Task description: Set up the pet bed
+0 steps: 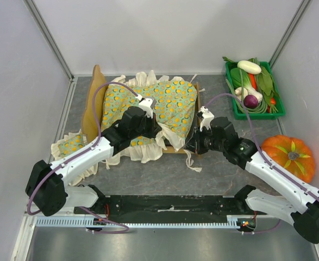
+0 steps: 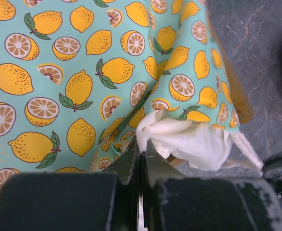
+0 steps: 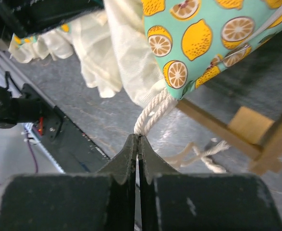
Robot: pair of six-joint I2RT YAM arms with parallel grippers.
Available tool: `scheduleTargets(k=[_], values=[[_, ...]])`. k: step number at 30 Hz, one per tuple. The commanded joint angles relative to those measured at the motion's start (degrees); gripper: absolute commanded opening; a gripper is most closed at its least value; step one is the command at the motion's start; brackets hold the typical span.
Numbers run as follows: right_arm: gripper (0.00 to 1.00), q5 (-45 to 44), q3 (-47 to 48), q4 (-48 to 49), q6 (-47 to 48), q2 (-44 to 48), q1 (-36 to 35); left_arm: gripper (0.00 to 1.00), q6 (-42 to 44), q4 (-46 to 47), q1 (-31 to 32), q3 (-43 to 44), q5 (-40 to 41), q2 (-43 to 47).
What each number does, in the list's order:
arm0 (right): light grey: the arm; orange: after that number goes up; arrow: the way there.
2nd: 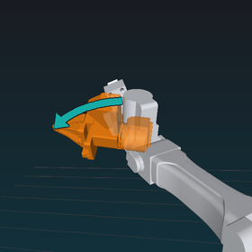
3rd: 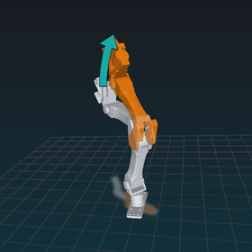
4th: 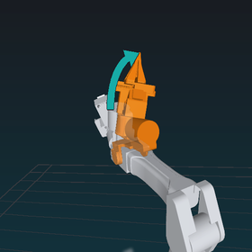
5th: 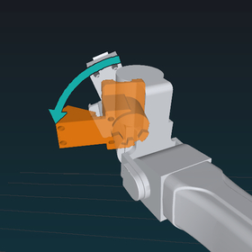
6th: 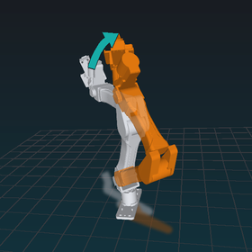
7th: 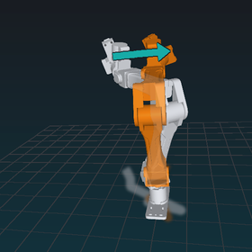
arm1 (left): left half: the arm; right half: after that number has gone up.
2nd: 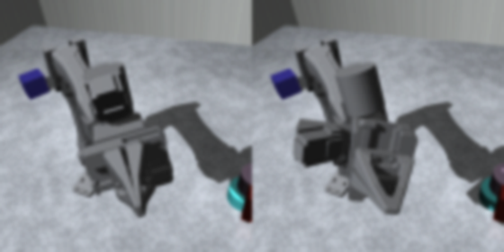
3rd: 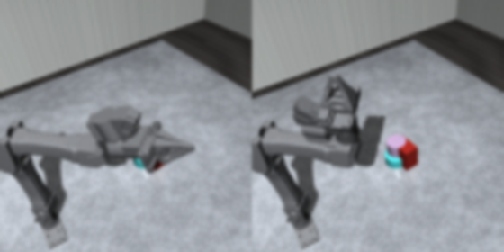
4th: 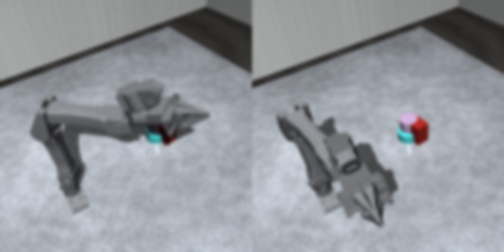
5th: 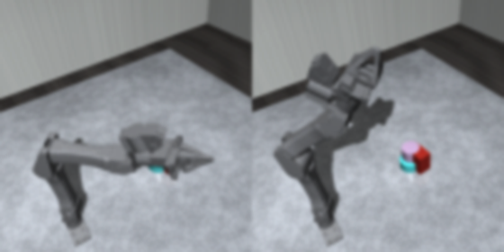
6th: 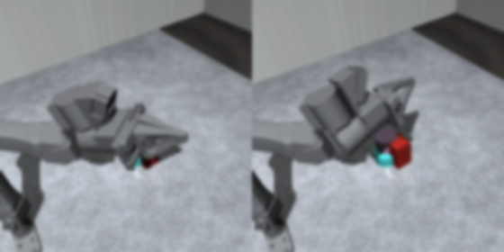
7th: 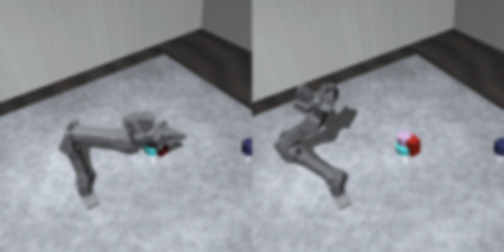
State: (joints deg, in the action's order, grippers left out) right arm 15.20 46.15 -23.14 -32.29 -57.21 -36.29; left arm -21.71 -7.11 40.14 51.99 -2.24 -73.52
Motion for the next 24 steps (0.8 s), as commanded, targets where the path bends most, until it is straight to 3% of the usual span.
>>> scheduleTargets(k=[1, 3, 5, 8, 11, 14, 15, 17, 24], values=[[0.05, 2.29, -4.66, 8.09, -11.64, 0.79, -3.16, 0.02, -1.84, 1.84, -1.29, 2.24, -1.54, -0.14], [0.14, 5.96, -7.03, 13.00, -12.79, -0.70, -4.40, 0.02, -1.84, 2.02, -1.47, 2.15, -2.06, -0.14], [0.32, 8.60, -7.13, 14.34, -11.84, -3.50, -5.97, 0.02, -1.84, 2.10, -1.73, 2.15, -2.59, -0.40], [0.42, 12.13, -6.51, 14.52, -9.38, -5.98, -8.43, 0.02, -1.84, 2.10, -2.08, 2.33, -3.03, -0.40], [0.42, 10.91, -6.16, 12.51, -7.44, -4.59, -9.06, 0.02, -1.75, 1.58, -2.52, 2.15, -3.30, -0.23], [0.41, -0.92, -4.67, 4.71, -3.49, 0.84, -9.06, 0.02, -1.58, 1.14, -2.79, 1.63, -3.21, 0.39], [0.38, -8.45, -4.75, 3.81, -3.48, 2.53, -9.06, 0.02, -1.58, 1.22, -2.96, 1.45, -3.30, 0.65], [0.37, -14.21, -5.98, 2.84, -3.48, 6.82, -9.15, 0.02, -1.49, 1.14, -3.14, 1.10, -3.30, 0.92], [0.34, -11.51, -11.16, 8.18, -3.03, 3.16, -9.15, 0.02, -1.49, 1.31, -3.58, 1.01, -3.82, 1.01]])
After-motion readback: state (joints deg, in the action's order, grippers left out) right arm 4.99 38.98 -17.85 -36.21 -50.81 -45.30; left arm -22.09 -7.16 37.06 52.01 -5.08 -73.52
